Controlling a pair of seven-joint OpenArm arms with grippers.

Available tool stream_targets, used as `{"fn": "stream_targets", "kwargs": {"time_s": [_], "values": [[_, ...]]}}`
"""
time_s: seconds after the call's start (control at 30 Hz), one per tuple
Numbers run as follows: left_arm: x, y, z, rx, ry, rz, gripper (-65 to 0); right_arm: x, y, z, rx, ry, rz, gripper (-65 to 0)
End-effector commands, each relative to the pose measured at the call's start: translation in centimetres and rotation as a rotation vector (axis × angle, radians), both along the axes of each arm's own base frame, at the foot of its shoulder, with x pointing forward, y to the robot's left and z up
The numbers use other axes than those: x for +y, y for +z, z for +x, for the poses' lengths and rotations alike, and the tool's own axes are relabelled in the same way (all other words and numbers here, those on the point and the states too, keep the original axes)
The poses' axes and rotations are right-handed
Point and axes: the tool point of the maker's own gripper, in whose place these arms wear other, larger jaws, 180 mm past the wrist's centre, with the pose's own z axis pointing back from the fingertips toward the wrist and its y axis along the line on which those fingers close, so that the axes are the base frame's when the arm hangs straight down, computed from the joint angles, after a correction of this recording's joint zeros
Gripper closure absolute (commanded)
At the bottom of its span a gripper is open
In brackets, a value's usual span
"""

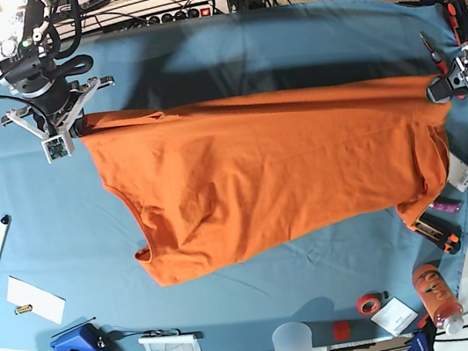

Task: Layout the t-shirt on the table in an organized manner, then fold the t-shirt properly
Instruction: 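Release the shirt and pull both grippers back to smooth it, then grasp the shirt edge nearest the right gripper and pull it outward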

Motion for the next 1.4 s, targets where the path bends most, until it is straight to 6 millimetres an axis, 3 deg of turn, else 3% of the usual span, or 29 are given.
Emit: {"fn": "stream_targets", "kwargs": {"time_s": [0.0, 0.07, 0.1, 0.13, 0.2, 0.27, 0.33, 0.47, 0.67, 0.73, 0.83, 1.0, 1.13, 1.23, 1.37], "values": [[0.9, 1.9, 0.9, -0.065, -0.007, 0.032, 0.0, -0.5, 0.8, 0.2, -0.021, -0.006, -0.029, 0.0], [0.6, 2.4, 0.9, -0.095, -0.034, 0.054, 0.0, -0.4, 0.6, 0.0, 0.000, 0.017, -0.039, 0.0], [0.5, 2.6, 1.0, -0.103, -0.039, 0.060, -3.4, -0.3, 0.4, -0.2, 0.012, 0.030, -0.044, 0.0], [0.5, 2.8, 1.1, -0.107, -0.042, 0.063, -10.0, -0.3, 0.3, -0.3, 0.022, 0.040, -0.048, 0.0], [0.4, 2.9, 1.2, -0.111, -0.045, 0.065, -21.9, -0.2, -0.1, -0.8, 0.042, 0.053, -0.051, -6.4], [0.5, 3.0, 1.2, -0.113, -0.047, 0.069, -28.0, -0.3, -0.6, -1.7, 0.081, 0.052, -0.057, -10.3], [0.8, 2.9, 0.9, -0.103, -0.048, 0.078, -28.5, -0.5, -0.8, -2.6, 0.135, 0.037, -0.073, -10.6], [2.1, 3.5, 0.8, -0.100, -0.049, 0.119, -28.5, -1.1, 0.8, -2.4, 0.103, 0.024, -0.140, -10.6], [3.7, 5.6, 1.7, -0.144, -0.048, 0.175, -28.5, -2.7, 2.9, -0.4, -0.001, -0.004, -0.245, -10.6], [3.5, 6.1, 2.0, -0.174, -0.066, 0.189, -28.5, -2.7, 3.7, 0.6, -0.050, 0.000, -0.256, -13.0], [2.7, 7.1, 2.6, -0.214, -0.087, 0.200, -28.4, -2.4, 4.4, 1.4, -0.104, 0.016, -0.251, -22.6], [0.7, 9.7, 5.1, -0.335, -0.104, 0.184, -28.4, -2.7, 6.3, 3.1, -0.199, -0.040, -0.233, -22.9], [-0.6, 9.4, 6.9, -0.356, -0.110, 0.261, -27.8, -2.4, 9.2, 5.7, -0.328, -0.031, -0.227, -22.9], [-1.3, 9.1, 8.0, -0.372, -0.098, 0.330, -23.8, -3.7, 7.3, 8.4, -0.304, -0.034, -0.195, -22.9], [-1.3, 9.1, 8.7, -0.371, -0.065, 0.395, -23.6, -5.1, 5.1, 12.8, -0.268, -0.017, -0.106, -22.9]]}}
